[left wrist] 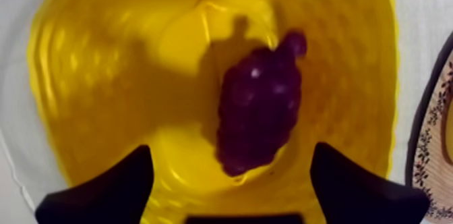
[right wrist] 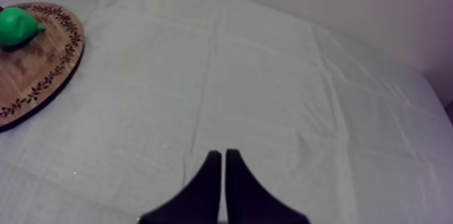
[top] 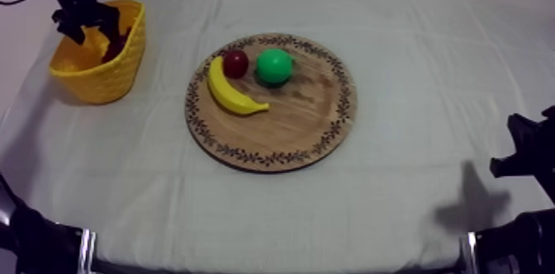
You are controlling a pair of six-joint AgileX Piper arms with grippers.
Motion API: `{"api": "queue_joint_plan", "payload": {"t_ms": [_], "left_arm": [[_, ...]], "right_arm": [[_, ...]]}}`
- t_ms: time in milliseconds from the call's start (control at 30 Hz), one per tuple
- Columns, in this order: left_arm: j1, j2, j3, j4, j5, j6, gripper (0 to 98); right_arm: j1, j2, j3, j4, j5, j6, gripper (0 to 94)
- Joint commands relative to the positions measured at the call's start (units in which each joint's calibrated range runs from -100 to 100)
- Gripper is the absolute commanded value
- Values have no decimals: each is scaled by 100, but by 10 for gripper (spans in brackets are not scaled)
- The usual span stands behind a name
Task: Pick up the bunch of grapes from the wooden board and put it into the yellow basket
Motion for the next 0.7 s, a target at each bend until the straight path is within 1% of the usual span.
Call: {"api": "queue_joint_plan", "payload": {"t_ms": [0,200,333,667], "left_arm": [[-4,-90,12,-25,35,25,880],[-6,-539,147,-10,131,85,874],[-4,-974,313,5,154,114,850],[-32,-2502,1127,13,138,282,736]], "right_arm": [[2,0,-4,-2,0,2,3],[2,0,-4,-2,0,2,3],[2,0,-4,-2,0,2,3],[2,0,-4,-2,0,2,3]]}}
